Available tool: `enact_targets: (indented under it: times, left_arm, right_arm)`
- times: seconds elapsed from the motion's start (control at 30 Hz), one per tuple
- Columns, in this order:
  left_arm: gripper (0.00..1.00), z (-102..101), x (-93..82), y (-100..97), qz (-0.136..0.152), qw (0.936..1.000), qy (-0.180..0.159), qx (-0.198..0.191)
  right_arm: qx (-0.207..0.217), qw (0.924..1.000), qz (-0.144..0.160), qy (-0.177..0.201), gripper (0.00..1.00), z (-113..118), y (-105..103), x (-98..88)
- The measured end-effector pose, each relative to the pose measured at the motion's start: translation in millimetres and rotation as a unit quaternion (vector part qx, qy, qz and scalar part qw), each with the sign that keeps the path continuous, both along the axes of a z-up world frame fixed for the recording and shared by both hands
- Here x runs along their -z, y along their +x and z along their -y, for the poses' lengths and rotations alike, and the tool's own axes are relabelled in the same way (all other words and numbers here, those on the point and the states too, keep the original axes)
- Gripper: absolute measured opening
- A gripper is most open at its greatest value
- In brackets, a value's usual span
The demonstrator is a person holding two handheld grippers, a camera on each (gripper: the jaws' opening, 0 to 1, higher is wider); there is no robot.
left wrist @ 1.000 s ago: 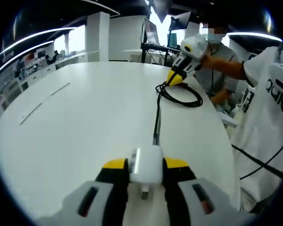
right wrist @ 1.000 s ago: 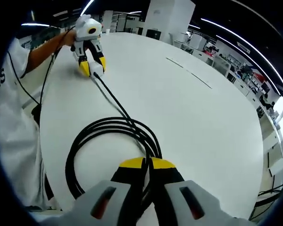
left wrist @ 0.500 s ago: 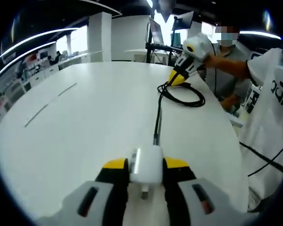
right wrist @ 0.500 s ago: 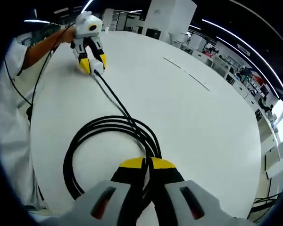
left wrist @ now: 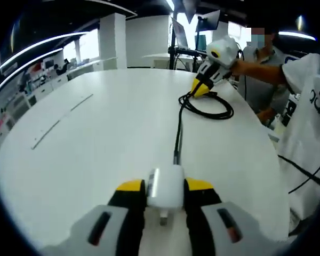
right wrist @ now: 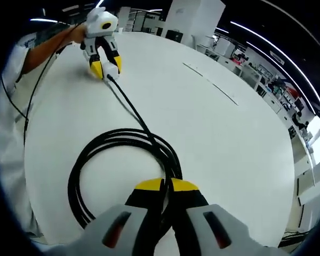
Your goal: Plug the desk Type‑C cable into the charger adapter.
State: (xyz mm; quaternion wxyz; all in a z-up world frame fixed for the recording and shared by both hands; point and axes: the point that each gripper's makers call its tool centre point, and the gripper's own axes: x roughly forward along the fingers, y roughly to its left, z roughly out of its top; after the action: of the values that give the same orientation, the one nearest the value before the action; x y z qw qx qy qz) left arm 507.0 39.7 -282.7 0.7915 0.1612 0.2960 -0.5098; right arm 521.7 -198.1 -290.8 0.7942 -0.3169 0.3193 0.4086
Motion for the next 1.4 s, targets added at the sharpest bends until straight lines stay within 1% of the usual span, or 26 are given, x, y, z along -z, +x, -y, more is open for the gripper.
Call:
enact_targets:
  times: [0.07, 0.13, 0.33, 0.47, 0.53, 0.57, 0.63, 0.73, 1.03, 1.23, 1.33, 1.4]
  left_arm:
    - [0.27, -0.6, 0.0, 2.0, 0.0, 1.0, 0.001, 0.001]
    - [0.27, -2.6, -0.3, 9.9, 0.0, 1.0, 0.003, 0.002]
    - [0.27, -5.4, -0.9, 21.9, 0.0, 1.0, 0.002, -0.001]
    - [0.27, -7.7, -1.2, 29.1, 0.0, 1.0, 0.003, -0.002]
    - [0.27, -8.2, -1.2, 30.2, 0.0, 1.0, 0.003, -0.002]
    - [0.27, -6.5, -1.2, 26.4, 0.0, 1.0, 0.003, -0.002]
    - [0.27, -6.6, -1.1, 26.5, 0.0, 1.0, 0.004, -0.003]
    - [0.27, -10.2, -1.2, 34.5, 0.003, 1.0, 0.005, -0.005]
    - [0.27, -13.4, -1.1, 39.3, 0.009, 0.9999, -0.001, -0.009]
    - [0.28, -15.0, -3.3, 42.4, 0.011, 0.9997, -0.014, -0.016]
    - [0.3, -13.2, -9.8, 39.3, 0.015, 0.9994, -0.026, -0.019]
    - [0.34, -14.1, -12.1, 39.3, 0.015, 0.999, -0.034, -0.024]
  right_arm:
    - [0.0, 1.0, 0.0, -0.001, 0.03, -0.3, 0.9, 0.1]
    - [0.0, 1.0, 0.005, -0.004, 0.03, -2.9, 13.5, 0.5]
    - [-0.001, 0.9999, 0.013, -0.009, 0.03, -5.1, 18.9, 0.6]
    - [-0.003, 0.9997, 0.019, -0.014, 0.03, -7.2, 30.5, -0.8]
    - [-0.002, 0.9997, 0.021, -0.014, 0.03, -7.2, 32.4, -1.3]
    - [-0.002, 0.9996, 0.022, -0.015, 0.03, -7.9, 35.8, -1.5]
    - [-0.002, 0.9996, 0.023, -0.015, 0.03, -8.6, 38.2, -1.7]
    - [-0.004, 0.9995, 0.027, -0.019, 0.03, -9.8, 38.7, -1.2]
    - [-0.001, 0.9994, 0.029, -0.017, 0.03, -11.9, 43.0, 0.8]
    - [-0.004, 0.9993, 0.035, -0.011, 0.06, -14.6, 44.0, 0.5]
    - [-0.004, 0.9992, 0.039, -0.008, 0.07, -13.4, 46.6, -1.1]
    - [0.0, 0.9987, 0.051, 0.003, 0.09, -14.0, 48.0, -6.0]
